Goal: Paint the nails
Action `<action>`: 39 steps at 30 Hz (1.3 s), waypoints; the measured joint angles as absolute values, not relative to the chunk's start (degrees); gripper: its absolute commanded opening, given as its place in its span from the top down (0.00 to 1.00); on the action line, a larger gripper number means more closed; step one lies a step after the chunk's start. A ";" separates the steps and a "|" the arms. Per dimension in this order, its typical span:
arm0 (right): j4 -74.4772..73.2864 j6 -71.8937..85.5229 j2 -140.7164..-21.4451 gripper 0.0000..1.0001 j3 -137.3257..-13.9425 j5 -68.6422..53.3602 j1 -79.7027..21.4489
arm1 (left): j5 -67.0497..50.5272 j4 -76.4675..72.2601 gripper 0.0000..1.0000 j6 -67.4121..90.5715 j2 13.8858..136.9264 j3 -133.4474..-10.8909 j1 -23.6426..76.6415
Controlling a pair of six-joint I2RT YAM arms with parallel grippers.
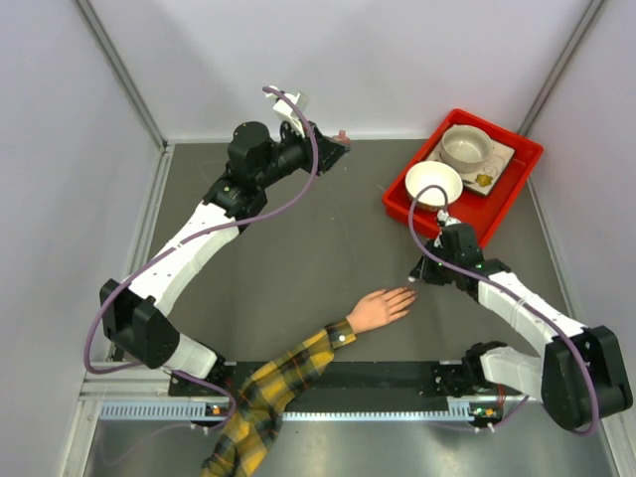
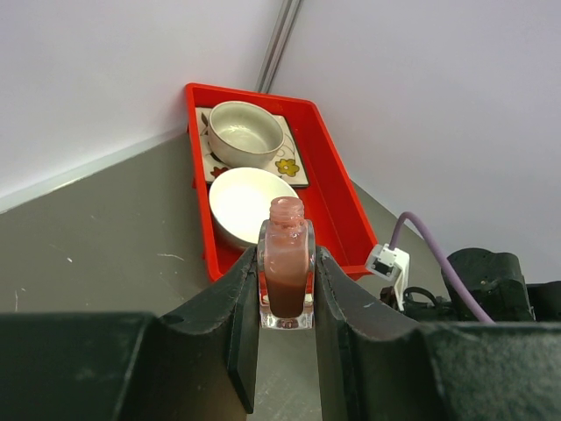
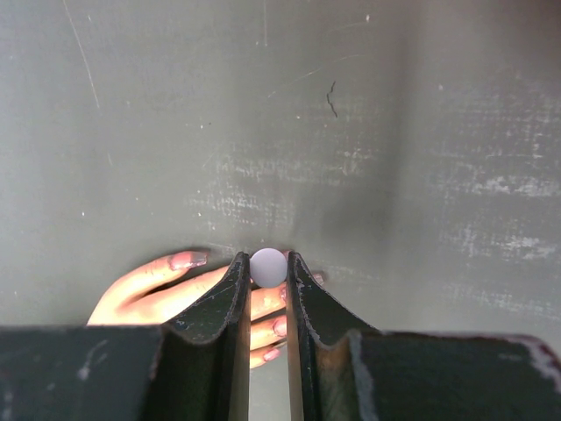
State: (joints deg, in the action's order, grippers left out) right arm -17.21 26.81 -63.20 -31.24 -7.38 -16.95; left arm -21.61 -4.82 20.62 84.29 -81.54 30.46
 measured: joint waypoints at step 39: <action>-17.63 27.70 -66.08 1.00 -31.27 -5.08 -16.95 | -21.65 -5.19 1.00 20.88 84.29 -81.54 30.02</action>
